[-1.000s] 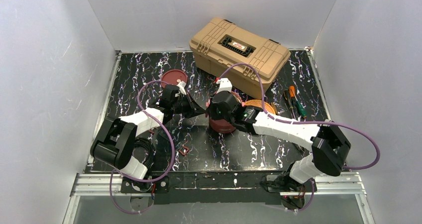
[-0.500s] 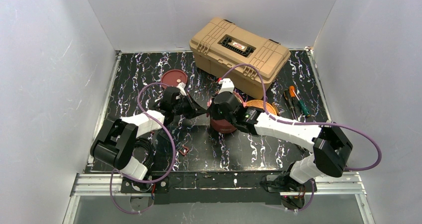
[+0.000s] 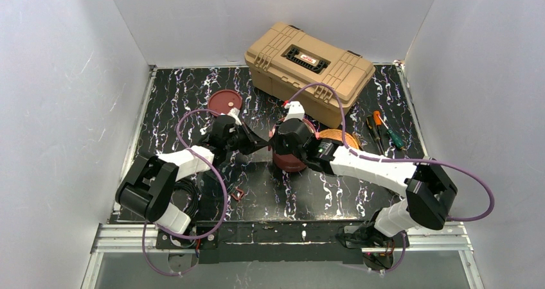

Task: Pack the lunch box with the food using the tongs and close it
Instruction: Close the fastener on the packing box.

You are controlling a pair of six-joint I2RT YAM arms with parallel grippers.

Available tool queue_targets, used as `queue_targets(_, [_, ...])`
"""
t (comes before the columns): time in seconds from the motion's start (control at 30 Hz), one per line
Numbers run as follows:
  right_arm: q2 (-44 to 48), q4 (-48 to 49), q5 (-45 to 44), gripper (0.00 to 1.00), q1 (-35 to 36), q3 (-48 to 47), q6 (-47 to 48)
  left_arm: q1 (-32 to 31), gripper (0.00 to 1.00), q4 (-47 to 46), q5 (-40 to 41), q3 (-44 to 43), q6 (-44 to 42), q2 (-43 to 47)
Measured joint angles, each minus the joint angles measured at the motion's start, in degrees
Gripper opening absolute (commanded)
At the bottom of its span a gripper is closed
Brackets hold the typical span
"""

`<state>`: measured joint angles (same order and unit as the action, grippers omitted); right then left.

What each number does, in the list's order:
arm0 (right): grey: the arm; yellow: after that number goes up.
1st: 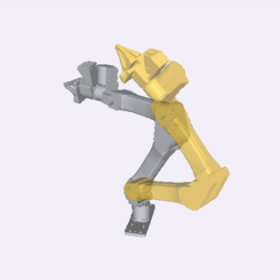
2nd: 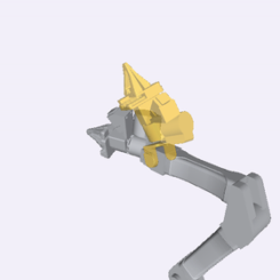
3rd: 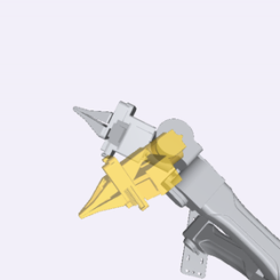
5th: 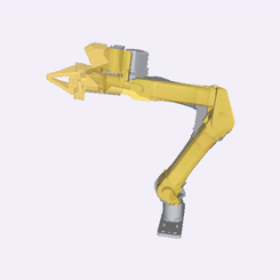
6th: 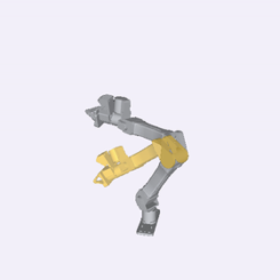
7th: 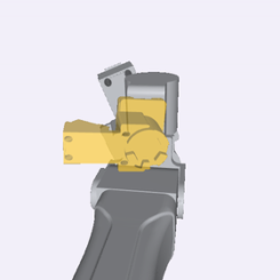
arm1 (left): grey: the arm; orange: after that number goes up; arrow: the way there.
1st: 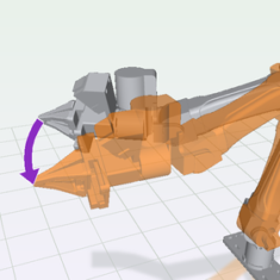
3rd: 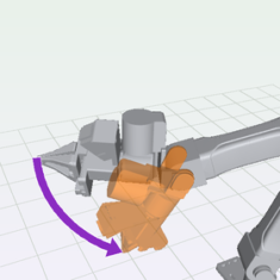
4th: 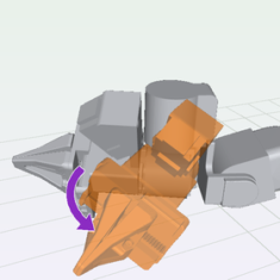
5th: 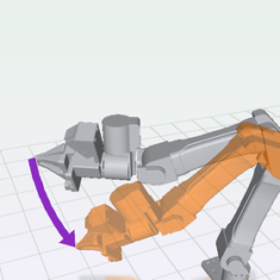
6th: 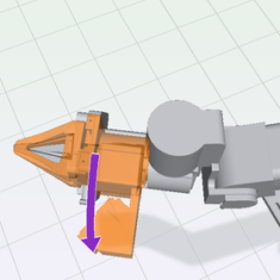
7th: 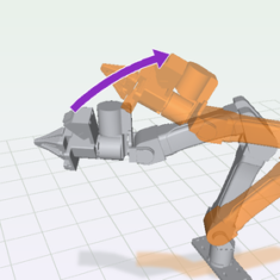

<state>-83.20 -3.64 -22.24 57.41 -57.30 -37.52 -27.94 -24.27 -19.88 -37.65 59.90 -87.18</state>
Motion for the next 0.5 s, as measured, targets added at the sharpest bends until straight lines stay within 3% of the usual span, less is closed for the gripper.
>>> queue_targets(0.3, [0.6, -0.2, -0.3, 0.01, 0.0, 0.5, 0.0, -1.5, 0.00, -0.5, 3.1, 1.6, 1.0, 2.1])
queue_targets(0.5, [1.0, -0.8, -0.5, 0.01, 0.0, 0.5, 0.1, -1.5, 0.09, 3.5, 2.2, 1.1, -0.8, 3.6])
